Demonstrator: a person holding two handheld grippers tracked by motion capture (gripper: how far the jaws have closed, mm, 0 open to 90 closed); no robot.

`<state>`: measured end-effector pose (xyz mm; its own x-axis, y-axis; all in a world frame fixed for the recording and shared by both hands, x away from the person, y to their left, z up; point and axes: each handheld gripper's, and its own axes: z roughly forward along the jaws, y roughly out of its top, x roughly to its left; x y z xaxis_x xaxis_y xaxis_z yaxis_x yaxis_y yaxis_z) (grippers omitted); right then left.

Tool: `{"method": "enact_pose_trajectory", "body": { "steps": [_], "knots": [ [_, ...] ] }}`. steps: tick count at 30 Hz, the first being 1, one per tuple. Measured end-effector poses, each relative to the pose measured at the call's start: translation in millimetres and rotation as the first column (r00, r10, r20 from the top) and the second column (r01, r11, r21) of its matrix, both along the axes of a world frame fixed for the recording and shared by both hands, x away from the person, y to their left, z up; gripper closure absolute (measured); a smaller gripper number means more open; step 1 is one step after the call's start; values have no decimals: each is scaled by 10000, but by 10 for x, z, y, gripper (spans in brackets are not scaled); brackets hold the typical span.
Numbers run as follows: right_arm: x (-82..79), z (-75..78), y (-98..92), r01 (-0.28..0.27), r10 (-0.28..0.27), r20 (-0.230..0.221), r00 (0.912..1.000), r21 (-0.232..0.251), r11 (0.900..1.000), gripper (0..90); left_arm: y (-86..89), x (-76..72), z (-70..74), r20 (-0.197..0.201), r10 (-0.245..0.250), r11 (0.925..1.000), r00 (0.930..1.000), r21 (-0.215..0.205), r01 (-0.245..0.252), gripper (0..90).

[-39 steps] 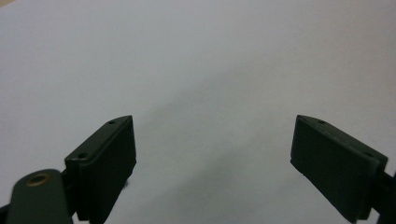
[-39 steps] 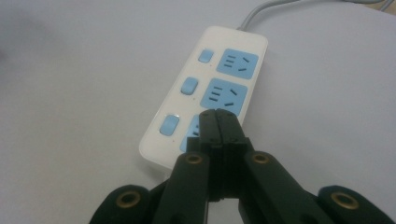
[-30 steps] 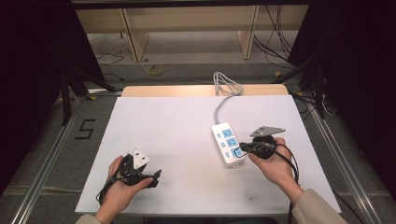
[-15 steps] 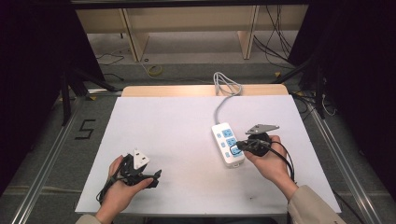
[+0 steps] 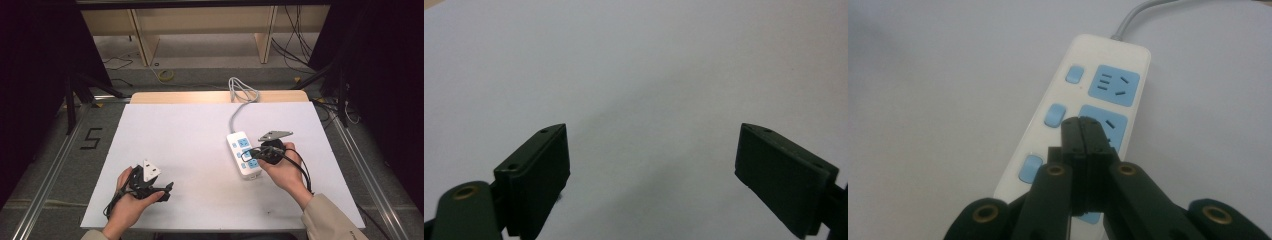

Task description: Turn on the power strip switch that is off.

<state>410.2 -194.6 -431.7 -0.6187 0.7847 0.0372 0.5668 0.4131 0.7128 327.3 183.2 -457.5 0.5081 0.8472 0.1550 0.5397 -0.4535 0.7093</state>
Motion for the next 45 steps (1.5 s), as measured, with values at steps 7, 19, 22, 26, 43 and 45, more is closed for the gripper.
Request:
{"method": "enact_pose_trajectory", "body": {
  "steps": [7,19,22,26,43,45],
  "knots": [
    [45,-30,36,-36,35,-70,10000,-53,10000,900,-6,3,1,-25,-22,10000,10000,-2,22,139],
    [118,-66,135,-133,127,-284,9995,-183,9997,900,-9,1,1,-51,-55,10000,10000,-19,55,139],
    [145,-68,160,-165,159,-349,9993,-166,9997,900,-10,1,2,-51,-57,10000,10000,-12,56,139],
    [186,-75,201,-171,160,-430,9989,-248,9995,900,-13,0,1,-54,-65,10000,10000,-17,65,140],
    [364,-30,407,-334,267,-1043,9942,-626,9975,900,-17,-1,1,-43,-88,10000,10000,-43,88,140],
    [376,-33,429,-361,287,-1113,9934,-652,9972,900,-17,0,0,-44,-88,10000,10000,-45,88,140]
  ]
}}
